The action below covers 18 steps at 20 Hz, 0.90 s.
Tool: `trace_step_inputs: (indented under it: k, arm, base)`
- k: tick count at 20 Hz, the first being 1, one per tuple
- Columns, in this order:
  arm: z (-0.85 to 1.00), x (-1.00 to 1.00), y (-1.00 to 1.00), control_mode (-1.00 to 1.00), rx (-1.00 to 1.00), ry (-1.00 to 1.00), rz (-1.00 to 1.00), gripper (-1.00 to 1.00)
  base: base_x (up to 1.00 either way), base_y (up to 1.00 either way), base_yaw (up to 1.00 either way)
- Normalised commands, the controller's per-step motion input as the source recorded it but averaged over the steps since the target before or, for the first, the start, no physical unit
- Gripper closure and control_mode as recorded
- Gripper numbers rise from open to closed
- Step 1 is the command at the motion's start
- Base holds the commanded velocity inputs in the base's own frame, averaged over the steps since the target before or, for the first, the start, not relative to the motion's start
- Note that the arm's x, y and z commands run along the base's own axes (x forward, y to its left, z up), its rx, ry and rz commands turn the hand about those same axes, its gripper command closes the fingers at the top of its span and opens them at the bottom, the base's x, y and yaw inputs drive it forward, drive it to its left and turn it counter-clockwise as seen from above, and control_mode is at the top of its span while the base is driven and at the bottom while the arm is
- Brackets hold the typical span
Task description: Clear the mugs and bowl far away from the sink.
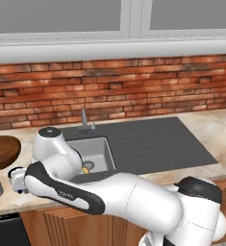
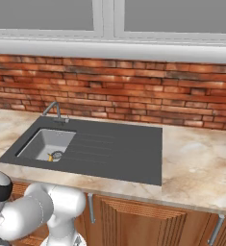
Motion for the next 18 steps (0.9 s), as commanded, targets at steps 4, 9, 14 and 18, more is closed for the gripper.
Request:
trace_step_inputs:
  k: [4, 9, 14, 18]
  arm:
    - [-0.06, 0.09, 0.14, -1.00, 0.00, 0.01, 0.03, -1.00]
    - [-0.02, 0.20, 0.04, -1.00, -0.01, 0.00, 0.03, -1.00]
    - [0.00, 0.24, 0.01, -1.00, -0.02, 0.00, 0.03, -1.00]
    - [0.00, 0.22, 0.16, -1.00, -0.07, 0.00, 0.00, -1.00]
  base:
    - [0.00, 0.00, 0.00]
    - [0.00, 0.00, 0.00]
    - [0.00, 0.00, 0.00]
    - [0.00, 0.00, 0.00]
